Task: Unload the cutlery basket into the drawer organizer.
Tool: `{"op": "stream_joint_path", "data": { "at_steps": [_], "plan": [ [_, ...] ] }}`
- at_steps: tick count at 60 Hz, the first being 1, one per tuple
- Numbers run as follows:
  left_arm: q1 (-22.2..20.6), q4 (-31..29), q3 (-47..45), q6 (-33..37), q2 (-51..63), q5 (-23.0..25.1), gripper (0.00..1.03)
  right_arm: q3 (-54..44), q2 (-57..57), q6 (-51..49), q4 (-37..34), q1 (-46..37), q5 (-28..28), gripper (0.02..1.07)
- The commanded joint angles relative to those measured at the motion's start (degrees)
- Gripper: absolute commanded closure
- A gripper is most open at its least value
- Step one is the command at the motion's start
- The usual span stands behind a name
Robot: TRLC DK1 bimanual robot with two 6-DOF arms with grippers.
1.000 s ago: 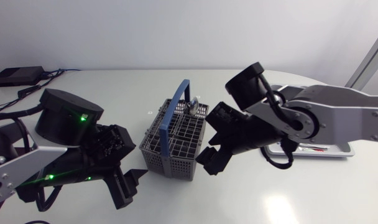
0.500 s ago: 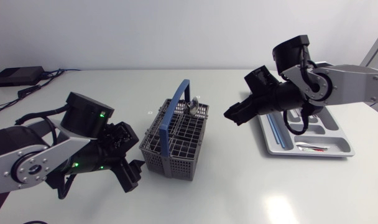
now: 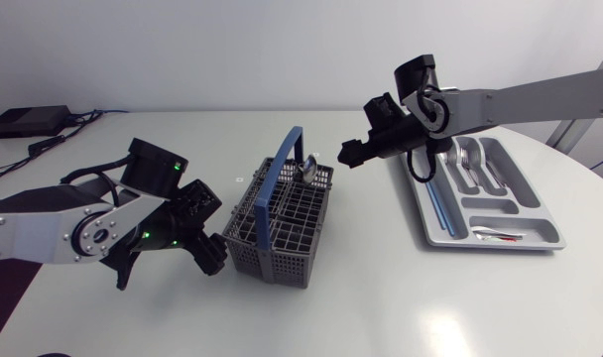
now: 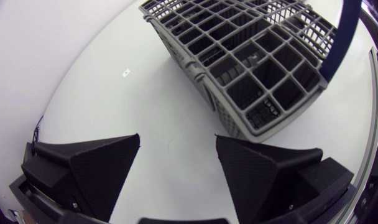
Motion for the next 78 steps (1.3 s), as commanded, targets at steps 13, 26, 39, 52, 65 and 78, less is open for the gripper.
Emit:
{"op": "stream_joint_path", "data": {
  "at_steps": [13,26,39,52,65,78],
  "plan": [
    [2.1,3.4,4.4,0.8,5.7,-0.1,0.05,8.3,7.4,2.8,-5.7,0.5,-6.2,0.22],
    [2.8,4.4,6.8,0.7,8.0,-0.1,0.06,2.1,2.4,1.3,-7.3,0.9,-8.7,0.22],
    [4.2,4.5,10.5,0.7,11.4,-0.1,0.05,-6.5,-3.7,0.3,-7.3,1.8,-10.0,0.22],
    [6.4,4.6,14.6,0.8,15.2,-0.9,0.06,-13.2,-8.4,-0.2,-7.3,2.5,-10.1,0.22],
    [7.9,4.7,17.4,0.8,18.8,-0.9,0.05,-18.4,-12.9,0.0,-7.5,3.6,-11.0,0.22],
    [9.6,4.7,19.6,1.2,20.7,-1.5,0.05,-22.3,-20.8,-0.5,-7.6,2.5,-8.5,0.22]
  ]
}}
